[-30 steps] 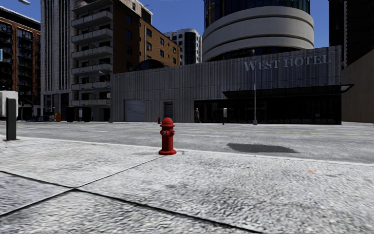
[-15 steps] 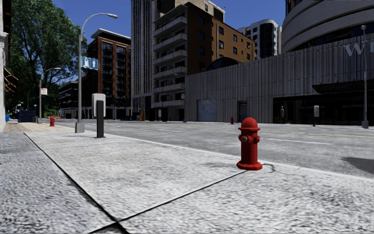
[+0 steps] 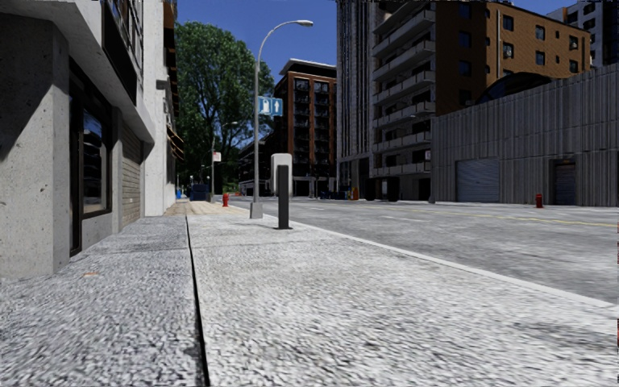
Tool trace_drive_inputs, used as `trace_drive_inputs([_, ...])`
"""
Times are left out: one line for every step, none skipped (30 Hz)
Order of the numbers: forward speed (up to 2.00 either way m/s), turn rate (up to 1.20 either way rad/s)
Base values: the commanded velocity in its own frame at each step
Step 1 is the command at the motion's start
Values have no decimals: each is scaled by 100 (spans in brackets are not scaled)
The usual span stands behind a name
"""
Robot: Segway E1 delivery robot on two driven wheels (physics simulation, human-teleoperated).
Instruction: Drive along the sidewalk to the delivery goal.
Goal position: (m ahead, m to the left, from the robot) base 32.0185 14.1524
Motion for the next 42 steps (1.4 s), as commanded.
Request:
trace_drive_inputs([200,71])
trace_drive_inputs([200,57])
trace_drive_inputs([200,57])
trace_drive_inputs([200,51])
trace_drive_inputs([200,64])
trace_drive_inputs([200,73])
trace_drive_inputs([200,82])
trace_drive_inputs([200,82])
trace_drive_inputs([200,85])
trace_drive_inputs([200,85])
trace_drive_inputs([200,85])
trace_drive_inputs([200,85])
trace_drive_inputs([200,85])
trace_drive_inputs([200,79])
trace_drive_inputs([200,0])
trace_drive_inputs([200,0])
trace_drive_inputs([200,0])
trace_drive_inputs([200,0])
trace_drive_inputs([200,0])
trace_drive_inputs([200,0])
trace_drive_inputs([200,0])
trace_drive_inputs([200,0])
trace_drive_inputs([200,0])
trace_drive_inputs([200,0])
trace_drive_inputs([200,0])
trace_drive_inputs([200,0])
trace_drive_inputs([200,0])
trace_drive_inputs([200,0])
trace_drive_inputs([200,0])
trace_drive_inputs([200,0])
trace_drive_inputs([200,0])
trace_drive_inputs([200,0])
trace_drive_inputs([200,0])
trace_drive_inputs([200,0])
trace_drive_inputs([200,0])
trace_drive_inputs([200,0])
trace_drive_inputs([200,0])
trace_drive_inputs([200,0])
trace_drive_inputs([200,0])
trace_drive_inputs([200,0])
trace_drive_inputs([200,0])
trace_drive_inputs([200,0])
